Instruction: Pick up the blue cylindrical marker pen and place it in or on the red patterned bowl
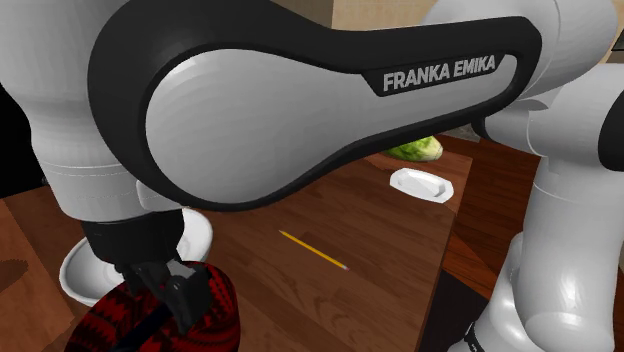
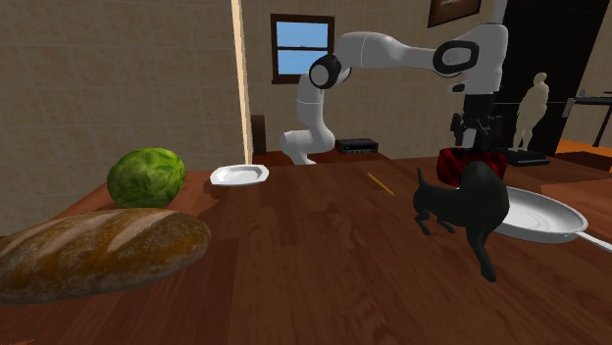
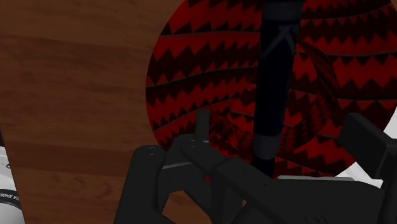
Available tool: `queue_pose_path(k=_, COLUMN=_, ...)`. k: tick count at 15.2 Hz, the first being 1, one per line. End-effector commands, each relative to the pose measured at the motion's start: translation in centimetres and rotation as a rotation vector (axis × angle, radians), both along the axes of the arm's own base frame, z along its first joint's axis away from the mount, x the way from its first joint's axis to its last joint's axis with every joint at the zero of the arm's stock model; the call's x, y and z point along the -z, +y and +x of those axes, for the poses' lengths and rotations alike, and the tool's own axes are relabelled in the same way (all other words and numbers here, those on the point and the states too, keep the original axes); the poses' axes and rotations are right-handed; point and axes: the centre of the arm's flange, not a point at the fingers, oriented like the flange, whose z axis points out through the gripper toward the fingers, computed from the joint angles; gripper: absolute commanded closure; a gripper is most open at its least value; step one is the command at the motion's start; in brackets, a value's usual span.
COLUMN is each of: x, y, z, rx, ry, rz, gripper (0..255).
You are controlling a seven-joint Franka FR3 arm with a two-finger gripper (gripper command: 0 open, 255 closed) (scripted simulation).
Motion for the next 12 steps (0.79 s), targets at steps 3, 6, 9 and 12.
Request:
queue_pose_path(k=3, x=-4.0, y=-0.1, z=-0.2, rx=0.0, ry=0.0, rz=0.0, gripper=0)
queue_pose_path(k=6, x=-5.0, y=-0.2, z=-0.2, rx=0.0, ry=0.0, rz=0.0, gripper=0)
queue_pose_path(k=9, x=-5.0, y=-0.2, z=-0.2, rx=0.0, ry=0.0, rz=0.0, gripper=0)
queue_pose_path(k=12, x=-5.0, y=-0.2, z=-0.2, rx=0.0, ry=0.0, rz=0.0, gripper=0)
